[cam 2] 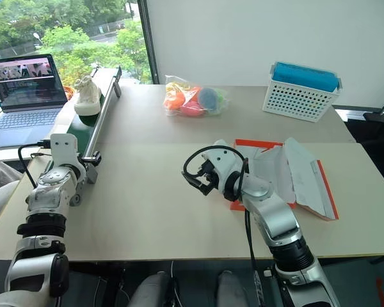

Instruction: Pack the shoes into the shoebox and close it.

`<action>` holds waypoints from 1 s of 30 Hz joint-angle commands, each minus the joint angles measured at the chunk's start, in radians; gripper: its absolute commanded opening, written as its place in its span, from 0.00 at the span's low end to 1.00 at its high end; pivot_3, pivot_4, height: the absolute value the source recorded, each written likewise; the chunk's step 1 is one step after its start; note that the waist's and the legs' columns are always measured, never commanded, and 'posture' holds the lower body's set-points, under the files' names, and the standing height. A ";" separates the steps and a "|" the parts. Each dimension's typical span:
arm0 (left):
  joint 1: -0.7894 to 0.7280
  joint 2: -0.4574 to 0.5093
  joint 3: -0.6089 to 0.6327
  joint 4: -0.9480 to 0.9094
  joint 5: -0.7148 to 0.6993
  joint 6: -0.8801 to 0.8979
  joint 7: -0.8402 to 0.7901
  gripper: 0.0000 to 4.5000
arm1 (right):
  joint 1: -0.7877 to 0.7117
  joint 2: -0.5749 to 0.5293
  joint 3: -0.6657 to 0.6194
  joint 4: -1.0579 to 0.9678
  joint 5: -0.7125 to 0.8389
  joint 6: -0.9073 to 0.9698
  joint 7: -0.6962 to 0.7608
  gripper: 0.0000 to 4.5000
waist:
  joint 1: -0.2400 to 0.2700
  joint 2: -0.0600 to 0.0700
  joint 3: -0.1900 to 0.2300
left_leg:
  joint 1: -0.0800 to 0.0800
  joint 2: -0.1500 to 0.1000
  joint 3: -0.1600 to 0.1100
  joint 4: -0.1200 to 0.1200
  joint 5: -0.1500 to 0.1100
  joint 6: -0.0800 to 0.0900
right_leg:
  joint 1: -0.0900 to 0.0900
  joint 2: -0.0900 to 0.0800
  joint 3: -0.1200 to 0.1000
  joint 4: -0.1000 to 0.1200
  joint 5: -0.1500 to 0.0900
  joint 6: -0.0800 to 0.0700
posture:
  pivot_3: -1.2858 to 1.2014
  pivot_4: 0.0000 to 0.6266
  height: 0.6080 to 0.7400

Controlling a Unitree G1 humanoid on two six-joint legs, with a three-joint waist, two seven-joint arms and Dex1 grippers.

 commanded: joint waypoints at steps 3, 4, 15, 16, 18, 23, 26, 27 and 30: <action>-0.036 0.048 0.018 -0.012 0.013 -0.004 0.010 1.00 | -0.016 0.008 -0.019 0.009 -0.020 -0.049 0.005 0.99 | -0.002 0.000 0.000 | -0.001 0.000 0.000 0.000 0.000 0.000 | -0.001 0.000 0.000 0.000 0.000 0.000 | 0.52 0.24 0.73; -0.037 0.048 0.016 -0.014 0.013 -0.004 0.010 1.00 | -0.017 0.010 -0.019 0.012 -0.023 -0.052 0.005 0.99 | -0.001 0.000 0.000 | -0.001 0.000 0.000 0.000 0.000 0.000 | -0.001 0.000 0.000 0.000 0.000 0.000 | 0.52 0.24 0.73; -0.051 0.042 0.004 -0.042 0.011 -0.002 0.020 1.00 | -0.013 0.024 -0.023 0.047 -0.047 -0.080 -0.003 0.99 | 0.004 -0.001 0.000 | -0.002 0.000 0.000 0.000 0.000 -0.001 | -0.001 -0.001 0.000 0.000 0.000 0.000 | 0.52 0.24 0.73; -0.052 0.042 0.003 -0.044 0.011 -0.004 0.020 1.00 | -0.012 0.025 -0.020 0.051 -0.051 -0.082 -0.005 0.99 | 0.004 -0.001 0.000 | -0.002 0.000 0.000 0.000 0.000 -0.001 | -0.001 -0.001 0.000 0.000 0.000 0.000 | 0.52 0.24 0.73; -0.055 0.043 0.003 -0.048 0.012 -0.005 0.022 1.00 | -0.011 0.028 -0.018 0.056 -0.057 -0.085 -0.008 0.99 | 0.004 -0.001 0.000 | -0.002 0.000 0.000 0.000 0.000 -0.001 | -0.002 0.000 0.000 0.000 0.000 0.000 | 0.52 0.24 0.73; -0.058 0.038 -0.001 -0.043 0.014 -0.006 0.026 1.00 | -0.012 0.039 -0.027 0.059 -0.062 -0.087 -0.011 0.99 | 0.006 -0.001 0.000 | -0.002 0.000 0.000 0.000 0.000 -0.001 | -0.001 -0.001 0.000 0.000 0.000 0.000 | 0.52 0.24 0.73; -0.056 0.027 -0.001 -0.036 0.006 0.013 0.028 1.00 | -0.015 0.044 -0.040 0.055 -0.057 -0.085 -0.014 0.99 | 0.007 -0.001 0.000 | -0.002 0.000 0.000 0.000 0.000 -0.001 | -0.001 -0.001 0.000 0.000 0.000 0.000 | 0.52 0.24 0.73; -0.053 0.023 -0.002 -0.041 0.004 0.015 0.029 1.00 | -0.015 0.045 -0.045 0.053 -0.055 -0.084 -0.015 0.99 | 0.008 -0.001 0.000 | -0.002 0.000 0.000 0.000 0.000 -0.001 | -0.001 -0.001 0.000 0.000 0.000 0.000 | 0.52 0.24 0.73; -0.049 0.014 0.000 -0.061 0.004 0.004 0.035 1.00 | -0.014 0.043 -0.056 0.052 -0.053 -0.081 -0.014 0.99 | 0.011 -0.001 0.000 | -0.002 0.000 0.000 0.000 0.000 -0.001 | -0.001 -0.001 0.000 0.000 0.000 0.000 | 0.52 0.24 0.73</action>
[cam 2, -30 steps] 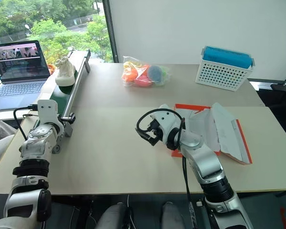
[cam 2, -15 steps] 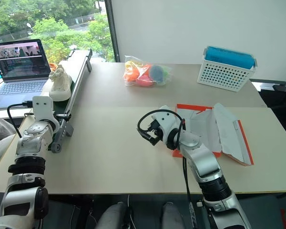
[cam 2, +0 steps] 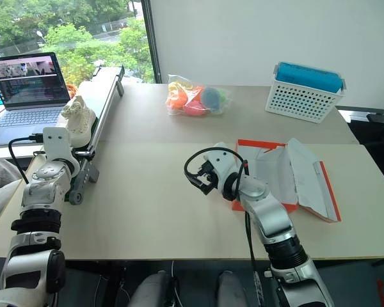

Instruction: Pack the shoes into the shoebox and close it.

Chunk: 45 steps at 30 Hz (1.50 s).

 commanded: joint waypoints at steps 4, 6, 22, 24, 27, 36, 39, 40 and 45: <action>-0.037 -0.010 0.037 -0.077 0.011 -0.076 0.078 1.00 | -0.013 -0.001 -0.045 -0.024 -0.001 -0.027 -0.001 0.99 | 0.003 0.000 0.000 | 0.000 0.000 0.000 0.000 0.000 0.000 | 0.000 0.000 0.000 0.000 0.000 0.000 | 0.52 0.24 0.73; -0.044 -0.001 0.045 -0.101 0.035 -0.131 0.126 1.00 | -0.016 0.000 -0.047 -0.023 0.000 -0.027 0.000 0.99 | 0.003 0.000 0.000 | 0.000 0.000 0.000 0.000 0.000 0.000 | 0.000 0.000 0.000 0.000 0.000 0.000 | 0.52 0.24 0.73; -0.054 -0.057 0.062 -0.123 -0.084 0.193 0.045 1.00 | -0.034 -0.003 -0.089 -0.014 0.018 -0.023 0.012 0.99 | 0.001 -0.001 0.001 | -0.001 0.000 0.000 0.000 0.000 -0.001 | -0.001 0.000 0.000 0.000 0.000 0.000 | 0.52 0.24 0.73; -0.056 -0.068 0.072 -0.132 -0.098 0.239 0.049 1.00 | -0.032 -0.008 -0.095 -0.016 0.018 -0.022 0.017 0.99 | 0.002 -0.001 0.000 | -0.001 0.000 0.000 0.000 0.000 -0.001 | 0.000 0.001 0.000 0.000 0.000 0.000 | 0.52 0.24 0.73; -0.062 -0.080 0.088 -0.138 -0.107 0.268 0.062 1.00 | -0.029 -0.015 -0.100 -0.018 0.014 -0.021 0.018 0.99 | 0.004 -0.001 0.000 | 0.002 0.000 0.000 0.000 0.000 0.000 | 0.003 0.001 0.000 0.000 0.000 0.000 | 0.52 0.24 0.73; -0.070 -0.092 0.083 -0.157 -0.081 0.216 0.080 0.43 | -0.033 -0.006 -0.108 -0.010 0.006 -0.026 0.003 1.00 | 0.018 -0.001 0.000 | 0.003 -0.001 -0.001 0.000 0.002 -0.003 | 0.003 0.000 0.000 0.000 0.000 0.000 | 0.52 0.24 0.73; -0.079 -0.095 0.087 -0.150 -0.075 0.211 0.100 0.37 | -0.038 0.000 -0.107 -0.004 0.003 -0.028 -0.001 1.00 | 0.020 -0.001 0.000 | 0.003 -0.001 -0.001 0.000 0.002 -0.003 | 0.003 0.000 0.000 0.000 0.000 0.000 | 0.52 0.24 0.73; -0.083 -0.098 0.089 -0.149 -0.077 0.208 0.103 0.37 | -0.041 0.002 -0.107 0.000 0.002 -0.030 -0.002 1.00 | 0.020 -0.001 0.000 | 0.003 -0.001 -0.001 0.000 0.002 -0.003 | 0.003 0.000 0.000 0.000 0.000 0.000 | 0.52 0.24 0.73; -0.085 -0.111 0.081 -0.177 -0.075 0.121 0.093 0.37 | -0.054 0.010 -0.115 0.015 -0.001 -0.039 -0.013 1.00 | 0.020 -0.001 0.000 | 0.002 -0.001 -0.002 0.000 0.002 -0.003 | 0.002 0.000 0.000 0.000 0.000 0.000 | 0.52 0.24 0.73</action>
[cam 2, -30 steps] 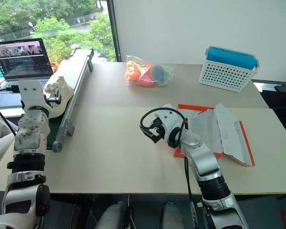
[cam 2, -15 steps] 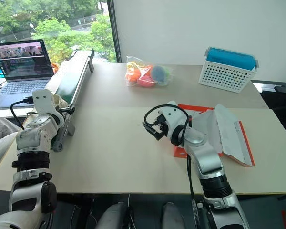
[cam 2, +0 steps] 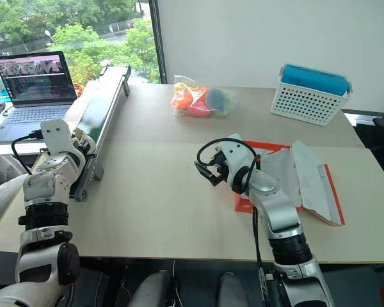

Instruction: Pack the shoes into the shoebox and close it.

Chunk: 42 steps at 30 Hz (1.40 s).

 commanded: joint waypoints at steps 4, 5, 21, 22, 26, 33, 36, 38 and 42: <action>-0.034 -0.049 0.017 -0.097 -0.051 -0.159 -0.038 0.37 | -0.043 0.015 -0.031 -0.003 0.001 -0.040 -0.024 1.00 | 0.000 0.000 0.000 | -0.002 0.000 0.000 0.000 0.001 -0.003 | -0.001 0.000 -0.001 -0.001 0.000 0.000 | 0.52 0.24 0.73; -0.037 -0.058 0.019 -0.111 -0.061 -0.174 -0.044 0.37 | -0.046 0.018 -0.035 0.002 0.003 -0.041 -0.028 1.00 | -0.002 -0.001 0.000 | -0.003 0.000 0.000 0.000 0.002 -0.003 | -0.002 0.000 0.000 -0.002 0.000 0.000 | 0.52 0.24 0.73; -0.021 -0.230 -0.057 -0.319 -0.226 -0.077 -0.088 0.37 | -0.113 0.081 -0.147 0.101 0.042 0.001 -0.128 1.00 | -0.006 -0.001 0.000 | -0.006 0.000 0.001 0.000 0.001 -0.002 | -0.005 0.001 0.000 -0.001 0.000 0.000 | 0.52 0.24 0.73; -0.018 -0.244 -0.075 -0.327 -0.228 -0.070 -0.092 0.37 | -0.119 0.091 -0.161 0.109 0.049 0.011 -0.140 1.00 | -0.006 -0.001 0.000 | -0.006 0.000 0.001 0.000 0.001 -0.002 | -0.005 0.001 0.000 -0.001 0.000 0.000 | 0.52 0.24 0.73; -0.006 -0.279 -0.123 -0.347 -0.227 -0.042 -0.100 0.37 | -0.125 0.108 -0.177 0.109 0.068 0.028 -0.156 1.00 | -0.005 -0.001 0.000 | -0.006 0.000 0.001 0.000 0.001 -0.002 | -0.005 0.001 0.000 -0.001 0.000 0.000 | 0.52 0.24 0.73; 0.032 -0.138 -0.288 -0.256 -0.016 -0.017 -0.110 0.37 | -0.090 0.118 -0.178 0.074 0.071 0.053 -0.181 1.00 | -0.018 -0.001 0.000 | -0.006 0.000 0.001 0.000 0.001 -0.001 | -0.005 0.003 0.001 0.000 0.000 0.000 | 0.52 0.24 0.73; 0.016 -0.060 -0.372 -0.171 0.109 -0.039 -0.099 0.37 | -0.076 0.115 -0.181 0.066 0.076 0.059 -0.185 1.00 | -0.025 0.000 0.000 | -0.005 0.000 0.001 0.000 -0.001 0.002 | -0.006 0.003 0.001 0.001 0.000 0.000 | 0.52 0.24 0.73; 0.000 -0.052 -0.383 -0.121 0.134 -0.049 -0.100 0.37 | -0.074 0.115 -0.183 0.065 0.079 0.061 -0.187 1.00 | -0.026 0.000 0.000 | -0.005 0.000 0.001 0.000 -0.001 0.002 | -0.006 0.003 0.001 0.001 0.000 0.000 | 0.52 0.24 0.73; -0.030 -0.089 -0.419 -0.001 0.152 -0.065 -0.149 0.37 | -0.076 0.115 -0.197 0.060 0.088 0.065 -0.195 1.00 | -0.018 -0.001 0.000 | -0.006 0.000 0.001 0.000 -0.001 0.002 | -0.007 0.002 0.001 0.000 0.000 0.000 | 0.52 0.24 0.73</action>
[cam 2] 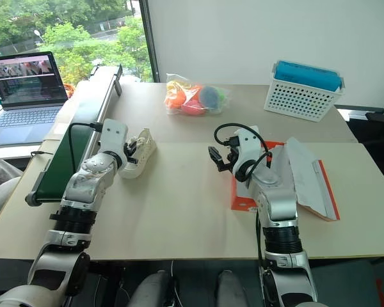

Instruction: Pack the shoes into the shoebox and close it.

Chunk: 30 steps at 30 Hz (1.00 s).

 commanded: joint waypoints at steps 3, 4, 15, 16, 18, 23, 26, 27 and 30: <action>-0.074 -0.110 0.000 0.169 -0.023 -0.050 -0.061 0.37 | -0.015 -0.011 -0.046 -0.066 0.031 0.002 -0.013 1.00 | 0.010 0.000 0.000 | 0.000 0.000 0.000 0.000 0.000 0.000 | 0.000 0.000 0.000 0.000 0.000 0.000 | 0.52 0.24 0.73; -0.086 -0.129 0.014 0.209 -0.030 -0.047 -0.065 0.37 | -0.014 -0.013 -0.049 -0.066 0.034 0.002 -0.014 1.00 | 0.012 0.000 0.000 | 0.000 0.000 0.000 0.000 0.000 0.000 | 0.000 -0.001 0.000 0.000 0.000 0.000 | 0.52 0.24 0.73; -0.183 -0.166 0.029 0.452 0.010 -0.087 -0.026 0.37 | 0.007 -0.018 -0.077 -0.091 0.042 0.018 -0.028 1.00 | 0.009 0.000 0.000 | 0.004 0.000 0.001 0.000 -0.001 0.001 | 0.002 0.000 0.001 0.006 0.000 0.000 | 0.52 0.24 0.73; -0.180 -0.164 0.028 0.444 0.015 -0.094 -0.024 0.37 | 0.008 -0.019 -0.076 -0.091 0.040 0.018 -0.031 1.00 | 0.008 0.000 0.000 | 0.005 0.000 0.001 0.000 -0.001 0.001 | 0.003 0.000 0.001 0.006 0.000 0.000 | 0.52 0.24 0.73; -0.176 -0.161 0.029 0.427 0.021 -0.107 -0.013 0.37 | 0.010 -0.020 -0.077 -0.091 0.039 0.018 -0.034 1.00 | 0.008 0.000 0.000 | 0.005 0.000 0.001 0.000 -0.001 0.001 | 0.003 -0.001 0.001 0.006 0.000 0.000 | 0.52 0.24 0.73; -0.185 -0.150 0.067 0.406 0.022 -0.134 0.034 0.37 | 0.011 -0.013 -0.075 -0.087 0.040 0.016 -0.037 1.00 | 0.006 0.000 0.000 | 0.004 0.000 0.001 0.000 -0.001 0.001 | 0.003 -0.001 0.001 0.006 0.000 0.000 | 0.52 0.24 0.73; -0.186 -0.148 0.077 0.403 0.020 -0.139 0.035 0.37 | 0.010 -0.010 -0.071 -0.083 0.039 0.014 -0.037 1.00 | 0.006 0.000 0.000 | 0.004 0.000 0.001 0.000 -0.001 0.001 | 0.002 -0.001 0.001 0.007 0.000 0.000 | 0.52 0.24 0.73; -0.185 -0.148 0.079 0.397 0.017 -0.146 0.028 0.37 | 0.010 -0.010 -0.070 -0.082 0.039 0.014 -0.036 1.00 | 0.006 0.000 0.000 | 0.004 0.000 0.001 0.000 -0.001 0.001 | 0.002 -0.001 0.001 0.007 0.000 0.000 | 0.52 0.24 0.73; -0.178 -0.145 0.092 0.364 0.018 -0.168 0.042 0.37 | 0.010 -0.009 -0.069 -0.081 0.038 0.014 -0.036 1.00 | 0.006 0.000 0.000 | 0.003 0.000 0.001 0.000 -0.001 0.002 | 0.002 -0.001 0.001 0.007 0.000 0.000 | 0.52 0.24 0.73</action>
